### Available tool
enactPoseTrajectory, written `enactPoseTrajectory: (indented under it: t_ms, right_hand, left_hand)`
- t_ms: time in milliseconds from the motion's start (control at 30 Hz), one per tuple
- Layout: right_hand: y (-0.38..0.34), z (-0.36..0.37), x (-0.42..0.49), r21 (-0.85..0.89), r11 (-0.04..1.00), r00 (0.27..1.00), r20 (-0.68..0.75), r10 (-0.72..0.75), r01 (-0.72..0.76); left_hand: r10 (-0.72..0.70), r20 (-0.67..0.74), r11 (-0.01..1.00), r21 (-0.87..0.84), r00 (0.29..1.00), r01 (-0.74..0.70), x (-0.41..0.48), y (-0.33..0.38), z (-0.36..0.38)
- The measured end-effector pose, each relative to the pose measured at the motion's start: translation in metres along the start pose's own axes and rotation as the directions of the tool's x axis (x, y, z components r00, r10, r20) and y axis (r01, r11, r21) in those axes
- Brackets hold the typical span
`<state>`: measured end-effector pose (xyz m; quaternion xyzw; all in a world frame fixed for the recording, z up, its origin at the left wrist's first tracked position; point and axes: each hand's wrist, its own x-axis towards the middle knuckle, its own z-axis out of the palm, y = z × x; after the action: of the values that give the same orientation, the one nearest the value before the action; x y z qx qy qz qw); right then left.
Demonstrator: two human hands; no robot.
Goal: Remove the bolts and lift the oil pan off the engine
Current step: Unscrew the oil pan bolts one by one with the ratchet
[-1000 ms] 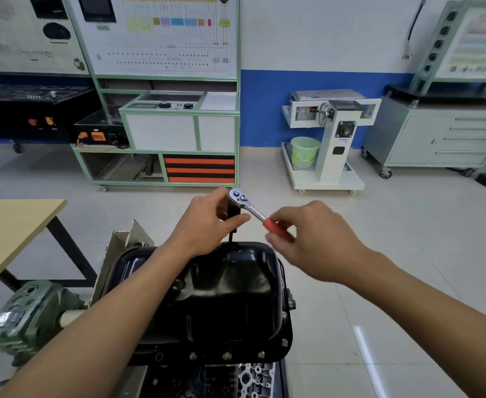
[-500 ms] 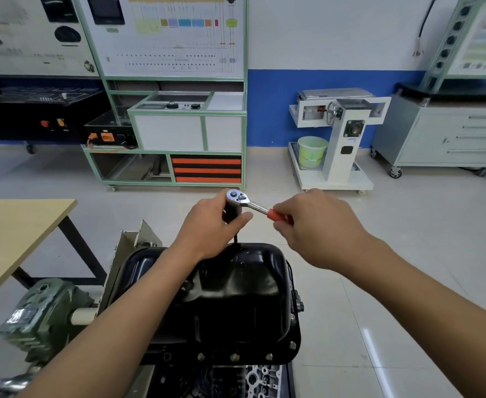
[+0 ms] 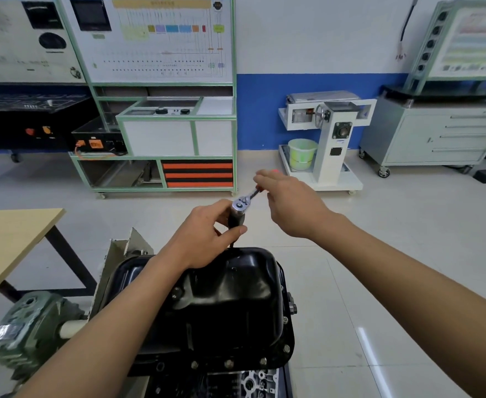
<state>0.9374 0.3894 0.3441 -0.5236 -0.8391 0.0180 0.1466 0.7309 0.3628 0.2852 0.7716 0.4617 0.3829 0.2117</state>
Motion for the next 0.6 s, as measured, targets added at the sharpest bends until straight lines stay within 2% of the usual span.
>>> enactPoseTrajectory:
  t_ms: [67,200,333,467,600]
  right_hand:
    - [-0.002,0.001,0.0,0.012,1.0,1.0,0.022,-0.015,0.014]
    - [-0.006,-0.008,-0.01,-0.053,0.999,0.999,-0.045,-0.014,0.011]
    - [-0.013,-0.025,-0.026,-0.146,0.988,0.998,0.026,0.05,-0.046]
    - [-0.026,-0.033,-0.042,-0.095,0.995,0.998,0.049,0.044,-0.04]
    - [-0.039,-0.03,-0.049,0.049,0.999,0.994,0.112,0.015,-0.021]
  left_hand:
    - [-0.019,-0.012,1.0,-0.016,1.0,0.019,0.0,-0.002,0.001]
    - [-0.066,-0.076,0.997,-0.03,0.995,0.064,0.001,-0.004,0.0]
    - [-0.089,-0.123,0.996,-0.001,0.988,0.09,0.003,-0.005,0.001]
    - [-0.085,-0.16,0.996,0.005,0.983,0.087,0.005,-0.006,0.002]
    - [-0.093,-0.181,0.995,0.022,0.979,0.099,0.004,-0.005,0.003]
